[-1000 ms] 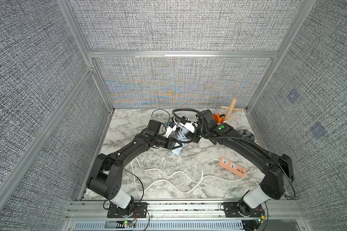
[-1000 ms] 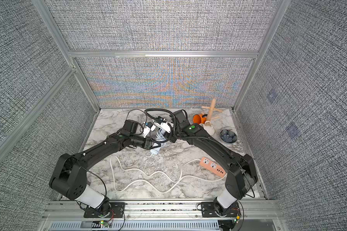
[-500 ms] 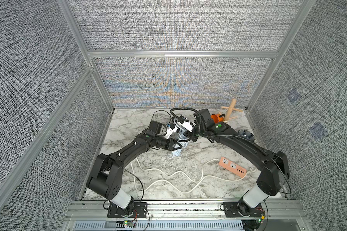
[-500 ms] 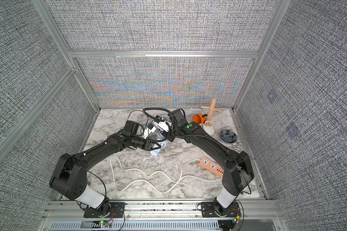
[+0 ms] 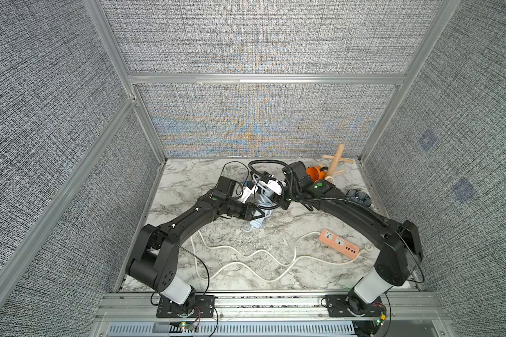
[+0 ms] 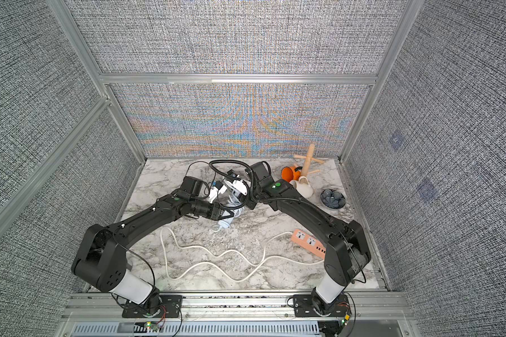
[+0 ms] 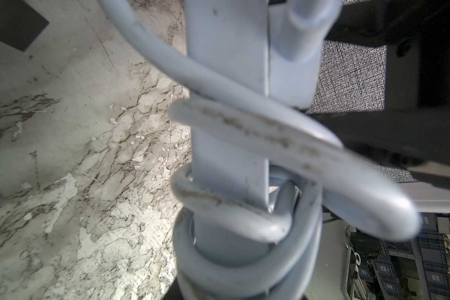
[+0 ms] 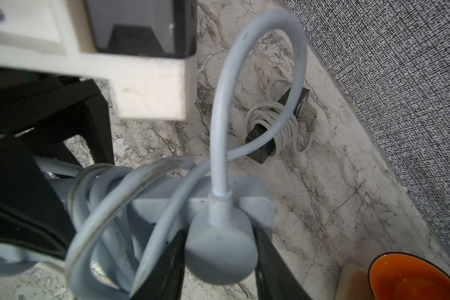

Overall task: Unwrap the cord wrapped around the power strip
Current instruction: Remove the plug from the socket.

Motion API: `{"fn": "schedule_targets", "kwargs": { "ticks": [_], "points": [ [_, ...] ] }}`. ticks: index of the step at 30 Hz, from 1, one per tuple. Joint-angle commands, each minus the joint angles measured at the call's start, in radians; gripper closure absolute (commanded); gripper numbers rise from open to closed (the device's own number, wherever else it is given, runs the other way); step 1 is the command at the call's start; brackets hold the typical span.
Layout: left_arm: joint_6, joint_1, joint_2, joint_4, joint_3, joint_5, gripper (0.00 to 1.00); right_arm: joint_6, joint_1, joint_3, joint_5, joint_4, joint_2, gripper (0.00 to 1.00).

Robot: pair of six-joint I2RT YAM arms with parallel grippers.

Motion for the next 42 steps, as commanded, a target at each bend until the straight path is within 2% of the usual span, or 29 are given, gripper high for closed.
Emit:
{"fn": "schedule_targets", "kwargs": {
  "ticks": [1, 4, 9, 12, 13, 14, 19, 21, 25, 27, 31, 34, 36, 42],
  "points": [
    [0.036, -0.001, -0.014, 0.104, 0.012, 0.064, 1.00, 0.011, 0.004, 0.024, -0.017, -0.029, 0.021, 0.65],
    [0.015, 0.000, 0.001, 0.108, 0.015, 0.048, 1.00, 0.027, 0.003, 0.052, 0.016, -0.053, 0.041, 0.72],
    [-0.043, 0.000, 0.062, 0.145, 0.027, -0.001, 1.00, 0.116, 0.009, 0.058, 0.084, -0.053, 0.032, 0.92],
    [-0.089, 0.000, 0.100, 0.177, 0.040, -0.012, 1.00, 0.219, -0.026, 0.054, -0.132, -0.016, -0.005, 0.94],
    [-0.098, -0.001, 0.111, 0.178, 0.044, -0.024, 1.00, 0.246, -0.039, 0.048, -0.180, 0.011, -0.017, 0.97],
    [-0.100, 0.000, 0.118, 0.173, 0.051, -0.035, 1.00, 0.254, -0.043, 0.049, -0.178, 0.021, -0.025, 0.99],
    [-0.096, 0.001, 0.143, 0.138, 0.063, -0.055, 1.00, 0.250, -0.018, 0.096, 0.045, -0.033, -0.004, 1.00],
    [-0.096, 0.001, 0.138, 0.141, 0.056, -0.059, 1.00, 0.250, -0.007, 0.089, 0.095, -0.037, -0.006, 1.00],
    [-0.104, 0.001, 0.139, 0.143, 0.056, -0.056, 1.00, 0.235, 0.026, 0.073, 0.288, -0.045, 0.000, 1.00],
    [-0.104, 0.001, 0.138, 0.140, 0.056, -0.058, 1.00, 0.238, 0.020, 0.064, 0.249, -0.039, -0.006, 1.00],
    [-0.087, 0.001, 0.133, 0.107, 0.053, -0.089, 1.00, 0.289, -0.042, 0.037, 0.003, 0.027, -0.049, 1.00],
    [-0.062, 0.001, 0.124, 0.064, 0.053, -0.121, 1.00, 0.327, -0.075, 0.047, -0.104, 0.047, -0.062, 1.00],
    [-0.053, 0.001, 0.121, 0.050, 0.052, -0.126, 1.00, 0.319, -0.073, 0.060, -0.090, 0.043, -0.058, 1.00],
    [-0.059, 0.001, 0.117, 0.061, 0.050, -0.102, 1.00, 0.247, 0.021, 0.094, 0.203, -0.024, -0.019, 1.00]
  ]
}}
